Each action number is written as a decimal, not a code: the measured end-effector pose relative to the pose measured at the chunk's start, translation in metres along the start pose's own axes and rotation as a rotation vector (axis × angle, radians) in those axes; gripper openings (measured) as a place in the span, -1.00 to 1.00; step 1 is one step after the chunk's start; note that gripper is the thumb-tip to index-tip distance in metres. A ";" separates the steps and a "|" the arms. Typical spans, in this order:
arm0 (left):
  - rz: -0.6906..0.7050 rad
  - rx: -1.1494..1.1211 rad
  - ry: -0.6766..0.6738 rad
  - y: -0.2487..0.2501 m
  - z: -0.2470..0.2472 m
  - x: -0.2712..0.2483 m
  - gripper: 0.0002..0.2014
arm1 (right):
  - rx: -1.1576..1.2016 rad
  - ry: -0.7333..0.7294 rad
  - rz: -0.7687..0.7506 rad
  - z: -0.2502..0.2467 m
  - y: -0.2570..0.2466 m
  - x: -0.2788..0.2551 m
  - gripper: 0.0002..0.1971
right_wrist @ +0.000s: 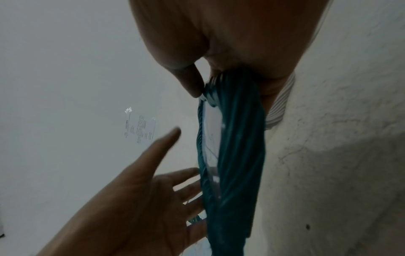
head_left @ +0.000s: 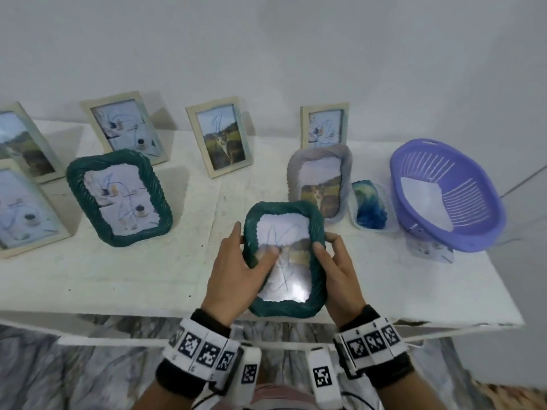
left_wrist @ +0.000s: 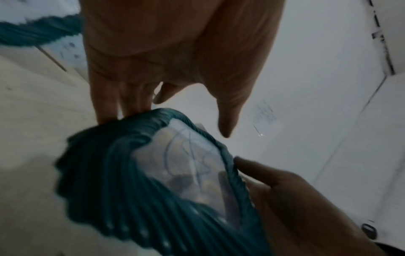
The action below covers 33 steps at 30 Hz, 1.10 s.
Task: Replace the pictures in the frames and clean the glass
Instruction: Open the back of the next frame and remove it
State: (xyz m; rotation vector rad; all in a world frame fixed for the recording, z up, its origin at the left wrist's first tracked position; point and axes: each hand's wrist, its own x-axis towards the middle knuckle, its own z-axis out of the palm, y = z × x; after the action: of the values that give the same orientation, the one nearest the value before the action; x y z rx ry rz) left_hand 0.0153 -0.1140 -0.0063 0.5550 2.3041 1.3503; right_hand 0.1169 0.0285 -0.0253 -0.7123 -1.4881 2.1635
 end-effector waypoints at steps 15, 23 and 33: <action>-0.097 -0.645 -0.307 0.040 0.081 -0.017 0.06 | 0.044 0.096 0.140 -0.042 -0.033 -0.019 -0.71; -0.138 -0.790 -0.299 0.022 0.079 -0.015 -0.15 | -0.140 0.191 0.143 -0.064 -0.029 -0.012 -0.84; -0.248 -0.390 -0.062 -0.031 0.072 0.002 -0.88 | -0.711 0.236 0.048 -0.098 -0.005 -0.001 -0.82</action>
State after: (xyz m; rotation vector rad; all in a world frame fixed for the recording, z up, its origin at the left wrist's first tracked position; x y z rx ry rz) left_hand 0.0482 -0.0750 -0.0657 0.1766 1.9124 1.5743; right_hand 0.1789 0.1001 -0.0496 -1.1872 -2.1199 1.4754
